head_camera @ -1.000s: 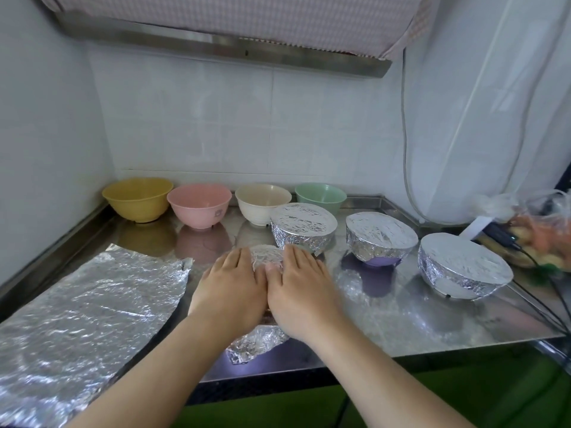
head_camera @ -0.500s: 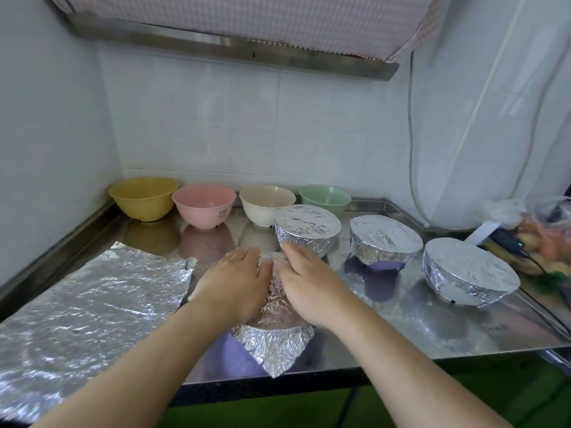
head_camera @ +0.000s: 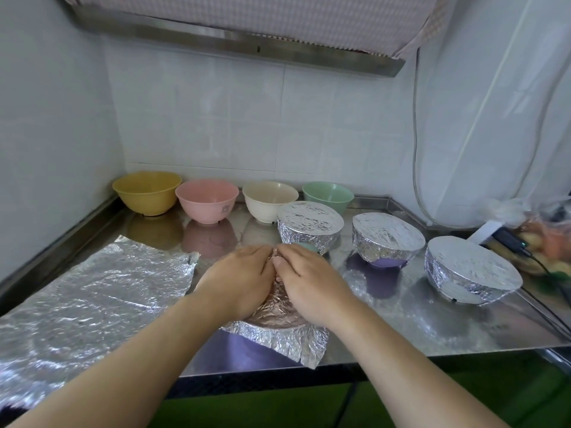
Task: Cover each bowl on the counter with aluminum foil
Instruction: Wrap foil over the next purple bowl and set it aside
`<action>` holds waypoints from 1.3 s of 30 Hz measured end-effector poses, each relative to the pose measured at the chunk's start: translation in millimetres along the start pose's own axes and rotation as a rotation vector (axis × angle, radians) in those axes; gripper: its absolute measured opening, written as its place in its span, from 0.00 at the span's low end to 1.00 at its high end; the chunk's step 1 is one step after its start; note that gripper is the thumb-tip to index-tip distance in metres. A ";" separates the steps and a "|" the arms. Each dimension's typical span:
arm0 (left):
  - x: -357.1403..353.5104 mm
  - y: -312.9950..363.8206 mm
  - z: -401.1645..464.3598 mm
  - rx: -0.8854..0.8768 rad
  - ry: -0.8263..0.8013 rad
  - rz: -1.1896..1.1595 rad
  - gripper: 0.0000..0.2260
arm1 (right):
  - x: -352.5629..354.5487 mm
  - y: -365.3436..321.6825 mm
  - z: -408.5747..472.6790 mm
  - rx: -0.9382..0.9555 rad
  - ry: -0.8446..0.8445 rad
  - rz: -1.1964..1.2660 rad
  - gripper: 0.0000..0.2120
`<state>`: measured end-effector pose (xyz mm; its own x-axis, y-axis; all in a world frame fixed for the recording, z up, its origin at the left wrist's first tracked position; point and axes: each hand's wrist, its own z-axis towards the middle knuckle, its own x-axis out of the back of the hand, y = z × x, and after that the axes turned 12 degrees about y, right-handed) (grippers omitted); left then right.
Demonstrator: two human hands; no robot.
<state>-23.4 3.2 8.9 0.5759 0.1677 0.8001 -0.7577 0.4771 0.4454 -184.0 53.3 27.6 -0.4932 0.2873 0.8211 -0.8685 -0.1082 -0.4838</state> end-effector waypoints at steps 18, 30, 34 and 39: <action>-7.2 0.6 -43.2 0.155 0.078 0.098 0.36 | -26.6 -7.3 -28.9 -0.025 0.094 -0.120 0.38; 8.4 3.4 -41.8 -0.067 0.084 0.201 0.31 | -35.9 8.3 8.2 0.136 0.044 -0.249 0.34; 9.7 14.9 -22.6 -0.086 0.138 0.140 0.18 | -37.2 12.1 9.0 0.111 0.047 -0.196 0.30; -2.8 12.9 -26.6 0.006 0.031 0.135 0.16 | -26.9 7.3 -2.9 0.020 0.072 -0.135 0.33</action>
<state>-26.7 31.8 1.7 0.4777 0.2569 0.8401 -0.8308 0.4431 0.3369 -176.9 47.5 1.0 -0.3681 0.3681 0.8538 -0.9276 -0.0826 -0.3643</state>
